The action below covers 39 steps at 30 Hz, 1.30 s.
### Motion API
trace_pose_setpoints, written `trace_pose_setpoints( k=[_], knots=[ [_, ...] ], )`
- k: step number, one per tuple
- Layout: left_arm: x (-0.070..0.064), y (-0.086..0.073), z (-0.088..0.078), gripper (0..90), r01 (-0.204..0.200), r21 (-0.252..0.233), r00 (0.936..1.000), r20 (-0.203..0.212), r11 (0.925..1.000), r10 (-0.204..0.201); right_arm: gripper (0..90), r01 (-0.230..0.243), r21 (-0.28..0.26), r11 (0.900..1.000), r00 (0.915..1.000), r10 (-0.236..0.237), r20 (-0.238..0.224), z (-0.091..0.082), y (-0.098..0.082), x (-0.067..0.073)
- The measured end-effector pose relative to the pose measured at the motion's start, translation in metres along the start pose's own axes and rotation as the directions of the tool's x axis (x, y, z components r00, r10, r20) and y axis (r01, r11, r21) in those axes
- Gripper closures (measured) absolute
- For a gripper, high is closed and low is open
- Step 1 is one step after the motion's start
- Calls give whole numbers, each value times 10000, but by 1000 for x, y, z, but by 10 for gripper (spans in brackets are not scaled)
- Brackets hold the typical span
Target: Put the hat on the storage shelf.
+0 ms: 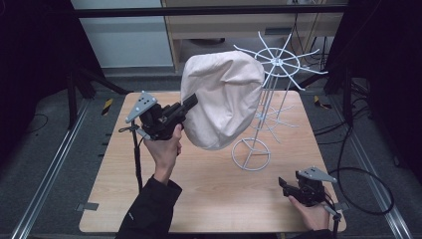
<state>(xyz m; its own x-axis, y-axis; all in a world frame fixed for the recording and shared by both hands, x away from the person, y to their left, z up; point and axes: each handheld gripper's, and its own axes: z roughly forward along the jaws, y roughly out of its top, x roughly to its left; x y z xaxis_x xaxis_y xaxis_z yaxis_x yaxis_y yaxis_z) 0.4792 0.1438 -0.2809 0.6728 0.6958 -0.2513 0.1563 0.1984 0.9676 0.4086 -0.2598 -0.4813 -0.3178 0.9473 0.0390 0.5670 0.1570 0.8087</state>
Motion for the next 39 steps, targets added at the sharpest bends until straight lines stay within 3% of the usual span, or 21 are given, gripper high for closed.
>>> trace_pose_setpoints(
  k=[15, 39],
  knots=[
    [1, -17, 9, 874, -238, 771, 9997, -3, 9967, 239, 313, 91, -11, 10000, 10000, -91, -5, 1, 0, 0],
    [-3, -43, 28, 832, -490, 1959, 9988, 170, 9794, 465, 313, 5, 49, 10000, 10000, -5, -71, 1, 0, 1]
  ],
)
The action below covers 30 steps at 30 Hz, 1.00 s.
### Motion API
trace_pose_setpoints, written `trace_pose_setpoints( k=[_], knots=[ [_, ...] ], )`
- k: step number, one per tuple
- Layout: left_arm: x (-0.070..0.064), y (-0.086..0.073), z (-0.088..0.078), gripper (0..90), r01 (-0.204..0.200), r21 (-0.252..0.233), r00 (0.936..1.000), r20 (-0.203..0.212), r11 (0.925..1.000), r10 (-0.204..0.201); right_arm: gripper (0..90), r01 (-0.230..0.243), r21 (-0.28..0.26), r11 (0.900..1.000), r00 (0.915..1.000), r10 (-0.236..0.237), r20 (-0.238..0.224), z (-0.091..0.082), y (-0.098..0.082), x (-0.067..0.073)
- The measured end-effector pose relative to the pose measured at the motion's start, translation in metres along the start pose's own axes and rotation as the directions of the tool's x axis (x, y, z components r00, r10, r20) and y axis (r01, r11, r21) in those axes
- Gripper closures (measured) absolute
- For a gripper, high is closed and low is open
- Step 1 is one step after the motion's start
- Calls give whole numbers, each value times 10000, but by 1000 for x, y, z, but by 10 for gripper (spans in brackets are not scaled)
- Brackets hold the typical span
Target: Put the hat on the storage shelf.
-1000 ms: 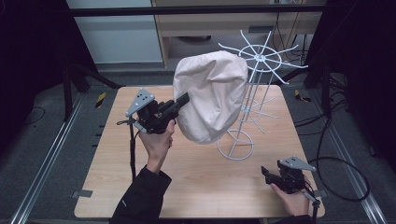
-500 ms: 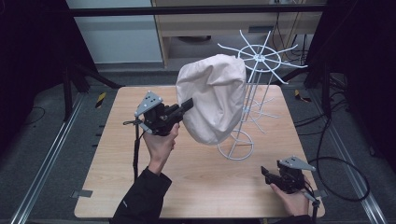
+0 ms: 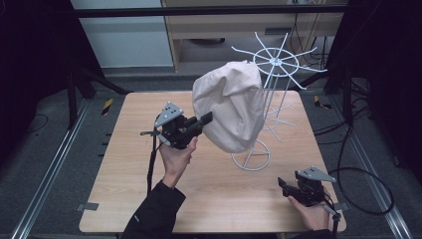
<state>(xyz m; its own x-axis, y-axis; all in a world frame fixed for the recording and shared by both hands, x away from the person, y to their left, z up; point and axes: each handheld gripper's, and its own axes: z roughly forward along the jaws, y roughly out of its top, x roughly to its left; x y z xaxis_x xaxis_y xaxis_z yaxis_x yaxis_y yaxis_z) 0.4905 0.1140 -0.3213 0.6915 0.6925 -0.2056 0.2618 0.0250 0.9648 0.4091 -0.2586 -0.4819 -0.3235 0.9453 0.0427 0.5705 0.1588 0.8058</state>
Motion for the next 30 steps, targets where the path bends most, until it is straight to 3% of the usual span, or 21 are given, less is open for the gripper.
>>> trace_pose_setpoints(
  k=[11, 15, 23, 30],
  knots=[
    [-1, -5, 5, 769, 16, 137, 10000, 71, 9999, -17, 311, 52, -11, 10000, 10000, -52, 21, 0, 0, 0],
    [-1, -9, 4, 688, 80, 114, 10000, 33, 9999, -81, 311, 133, -17, 9999, 9999, -133, 50, 1, 0, -1],
    [2, -15, -10, 536, -229, 142, 9994, -273, 9996, 233, 309, 100, -2, 10000, 9999, -100, 71, 1, 0, -1],
    [7, -19, -28, 443, -793, 642, 9943, -668, 9948, 836, 309, 80, 45, 10000, 10000, -80, 31, 1, 0, 1]
  ],
)
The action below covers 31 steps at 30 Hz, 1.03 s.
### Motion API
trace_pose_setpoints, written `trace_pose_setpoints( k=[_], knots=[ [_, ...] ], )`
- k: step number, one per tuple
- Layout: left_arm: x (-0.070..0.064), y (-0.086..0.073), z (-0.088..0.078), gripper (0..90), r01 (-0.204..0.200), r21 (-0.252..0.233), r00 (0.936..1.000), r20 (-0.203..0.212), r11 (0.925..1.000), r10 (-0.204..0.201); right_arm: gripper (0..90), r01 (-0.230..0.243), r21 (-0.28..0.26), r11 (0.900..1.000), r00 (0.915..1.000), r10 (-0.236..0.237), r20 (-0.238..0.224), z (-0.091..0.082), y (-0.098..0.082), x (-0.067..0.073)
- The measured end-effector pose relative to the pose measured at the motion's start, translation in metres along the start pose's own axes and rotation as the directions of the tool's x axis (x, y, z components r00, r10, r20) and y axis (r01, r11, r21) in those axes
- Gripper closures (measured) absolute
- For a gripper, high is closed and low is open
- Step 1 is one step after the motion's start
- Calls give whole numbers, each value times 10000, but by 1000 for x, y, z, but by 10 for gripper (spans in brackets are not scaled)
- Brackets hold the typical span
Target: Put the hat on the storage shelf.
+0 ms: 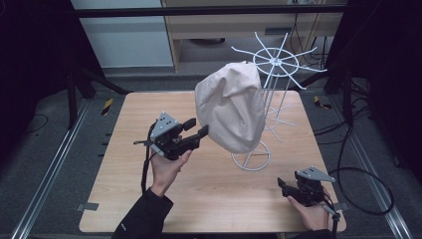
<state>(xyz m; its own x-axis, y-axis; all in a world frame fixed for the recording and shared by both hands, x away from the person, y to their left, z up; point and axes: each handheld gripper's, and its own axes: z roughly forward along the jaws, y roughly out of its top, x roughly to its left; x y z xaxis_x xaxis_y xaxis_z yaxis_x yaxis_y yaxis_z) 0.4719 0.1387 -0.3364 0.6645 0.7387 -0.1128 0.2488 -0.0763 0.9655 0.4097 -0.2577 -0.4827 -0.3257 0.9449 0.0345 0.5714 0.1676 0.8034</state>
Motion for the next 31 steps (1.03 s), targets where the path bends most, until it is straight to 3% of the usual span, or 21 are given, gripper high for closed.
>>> trace_pose_setpoints(
  k=[9, 20, 31],
  knots=[
    [14, -21, -21, 376, -282, 852, 9988, -369, 9960, 315, 307, 51, -3, 10000, 10000, -51, 44, 1, 0, 0],
    [41, -66, -47, 320, -364, 2196, 9904, -1221, 9749, 644, 305, 28, 17, 10000, 10000, -28, 57, 0, -1, 0],
    [71, -110, -68, 290, 450, 2982, 9805, -1962, 9534, 151, 303, 35, 63, 10000, 10000, -36, 59, 1, -2, 1]
  ],
)
